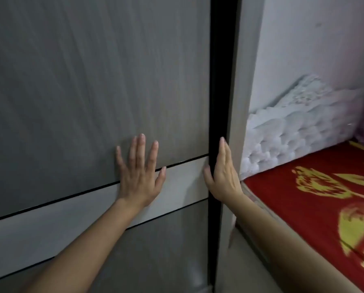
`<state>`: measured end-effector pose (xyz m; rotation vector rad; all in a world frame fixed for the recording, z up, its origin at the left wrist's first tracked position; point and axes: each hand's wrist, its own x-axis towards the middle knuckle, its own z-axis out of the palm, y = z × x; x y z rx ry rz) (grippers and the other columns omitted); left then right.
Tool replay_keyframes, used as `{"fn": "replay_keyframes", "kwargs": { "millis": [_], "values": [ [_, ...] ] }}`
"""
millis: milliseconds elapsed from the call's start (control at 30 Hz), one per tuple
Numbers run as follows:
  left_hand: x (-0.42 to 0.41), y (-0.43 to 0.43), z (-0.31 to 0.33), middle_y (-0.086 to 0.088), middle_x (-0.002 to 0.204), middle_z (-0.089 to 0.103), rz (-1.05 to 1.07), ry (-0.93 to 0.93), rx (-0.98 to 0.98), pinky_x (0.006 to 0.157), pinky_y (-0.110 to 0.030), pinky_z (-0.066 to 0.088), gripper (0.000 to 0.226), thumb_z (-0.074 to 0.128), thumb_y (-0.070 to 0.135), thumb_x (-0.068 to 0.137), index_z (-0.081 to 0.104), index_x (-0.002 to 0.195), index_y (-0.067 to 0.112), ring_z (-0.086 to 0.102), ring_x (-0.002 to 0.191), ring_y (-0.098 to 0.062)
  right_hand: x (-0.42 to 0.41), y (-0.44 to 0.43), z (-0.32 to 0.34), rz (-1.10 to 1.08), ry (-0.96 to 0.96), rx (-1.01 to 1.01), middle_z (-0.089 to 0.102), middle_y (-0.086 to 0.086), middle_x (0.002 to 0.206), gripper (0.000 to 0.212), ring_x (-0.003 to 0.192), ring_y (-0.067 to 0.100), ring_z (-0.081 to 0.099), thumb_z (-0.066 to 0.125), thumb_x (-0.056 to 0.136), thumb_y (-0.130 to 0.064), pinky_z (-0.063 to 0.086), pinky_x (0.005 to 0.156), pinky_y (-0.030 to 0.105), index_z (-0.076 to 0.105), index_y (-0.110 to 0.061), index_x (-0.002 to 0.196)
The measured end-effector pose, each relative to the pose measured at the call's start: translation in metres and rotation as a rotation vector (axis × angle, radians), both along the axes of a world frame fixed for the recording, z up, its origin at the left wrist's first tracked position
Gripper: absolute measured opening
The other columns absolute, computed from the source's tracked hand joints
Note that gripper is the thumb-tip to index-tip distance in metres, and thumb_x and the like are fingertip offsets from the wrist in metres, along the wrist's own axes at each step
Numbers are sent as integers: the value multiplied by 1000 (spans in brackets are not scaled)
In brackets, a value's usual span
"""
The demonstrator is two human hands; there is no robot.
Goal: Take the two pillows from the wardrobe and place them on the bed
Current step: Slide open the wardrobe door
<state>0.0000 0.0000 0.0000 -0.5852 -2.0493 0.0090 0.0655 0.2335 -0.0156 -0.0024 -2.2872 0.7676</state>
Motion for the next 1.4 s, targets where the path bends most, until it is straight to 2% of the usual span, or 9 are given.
{"fn": "replay_keyframes", "kwargs": {
  "millis": [200,300,433,600,800,933,1067,1300,1400],
  "values": [
    [-30,-7,-16,-10,165,-3,36,151,-60,118,-62,-1,81,51,51,91,16,156,18,1,152,-28,-47,-3,-18,51,-172,-406,40,11,154,81,131,28,48,42,87,-42,35,104,30,0,-30,156],
    [-38,-7,-21,-11,165,-1,36,214,-64,119,-61,0,82,52,52,89,17,156,18,2,152,-28,-63,-1,-27,-20,-114,-490,67,9,116,72,84,22,62,33,79,-46,42,77,31,6,-47,146],
    [-40,-7,-24,-13,165,2,26,249,-66,119,-61,2,80,50,52,89,21,155,17,4,152,-29,-72,-12,-40,-93,-31,-554,62,2,71,72,59,17,58,32,77,-43,43,61,32,17,-33,147],
    [-41,-9,-23,-14,164,7,0,256,-78,119,-61,1,78,50,52,89,26,154,17,7,152,-29,-76,-18,-41,-164,0,-558,68,16,85,71,70,28,63,31,77,-42,52,70,41,19,-28,146],
    [-34,-18,-19,-12,165,4,2,231,-75,119,-61,1,76,49,51,90,25,154,18,7,152,-28,-66,-29,-37,-142,11,-497,67,8,84,73,65,5,58,33,80,-40,46,70,33,18,-22,149],
    [-30,-43,-17,-11,165,1,31,207,-96,119,-60,0,76,48,53,91,23,154,19,4,152,-27,-58,-45,-36,-78,-67,-504,59,20,131,73,108,33,62,35,82,-45,47,91,38,14,-27,150],
    [-25,-82,-17,-10,165,-4,82,179,-123,119,-60,-1,79,47,55,91,17,155,20,0,152,-26,-50,-72,-38,28,-119,-456,48,16,146,69,124,35,54,37,86,-49,40,96,34,10,-35,149],
    [-6,-170,-15,-9,165,-8,218,111,-153,119,-61,2,81,47,56,92,12,157,21,-4,152,-28,-41,-129,-42,305,-184,-363,60,-3,122,74,78,-1,62,50,89,-42,48,66,15,4,-46,147],
    [9,-202,-15,-13,165,-2,295,58,-125,118,-64,6,76,46,51,94,16,156,19,2,152,-33,-40,-156,-46,424,-239,-360,57,-18,97,77,78,-7,63,56,89,-31,44,51,4,8,-48,146]
  ]
}}
